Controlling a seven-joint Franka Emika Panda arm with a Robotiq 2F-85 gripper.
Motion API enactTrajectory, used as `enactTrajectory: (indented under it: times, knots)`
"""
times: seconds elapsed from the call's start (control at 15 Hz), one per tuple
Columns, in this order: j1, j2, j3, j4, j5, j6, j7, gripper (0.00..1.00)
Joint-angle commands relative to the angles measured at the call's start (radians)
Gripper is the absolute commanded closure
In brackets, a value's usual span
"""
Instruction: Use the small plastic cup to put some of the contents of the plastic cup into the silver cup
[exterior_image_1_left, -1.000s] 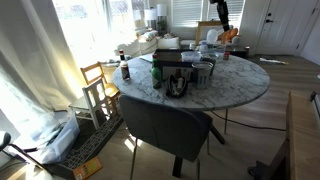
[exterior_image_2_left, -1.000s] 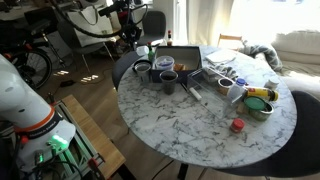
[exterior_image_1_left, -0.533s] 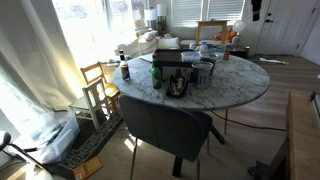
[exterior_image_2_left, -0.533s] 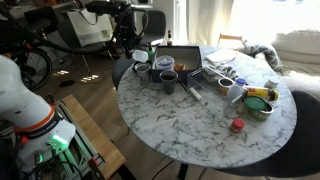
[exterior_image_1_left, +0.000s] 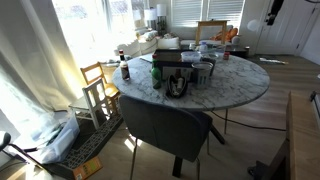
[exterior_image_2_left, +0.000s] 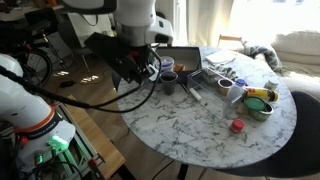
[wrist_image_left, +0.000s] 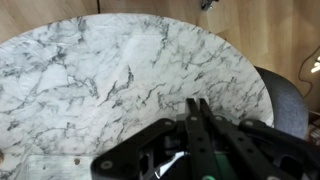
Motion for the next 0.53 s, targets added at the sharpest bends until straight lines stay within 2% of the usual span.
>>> enactTrajectory:
  times: [0.0,0.47]
  knots:
    - [-0.040,0.024,0.012,0.005,0.023,-0.001,-0.035,0.96]
    - [-0.048,0.019,0.050,0.007,0.022,-0.001,-0.024,0.96]
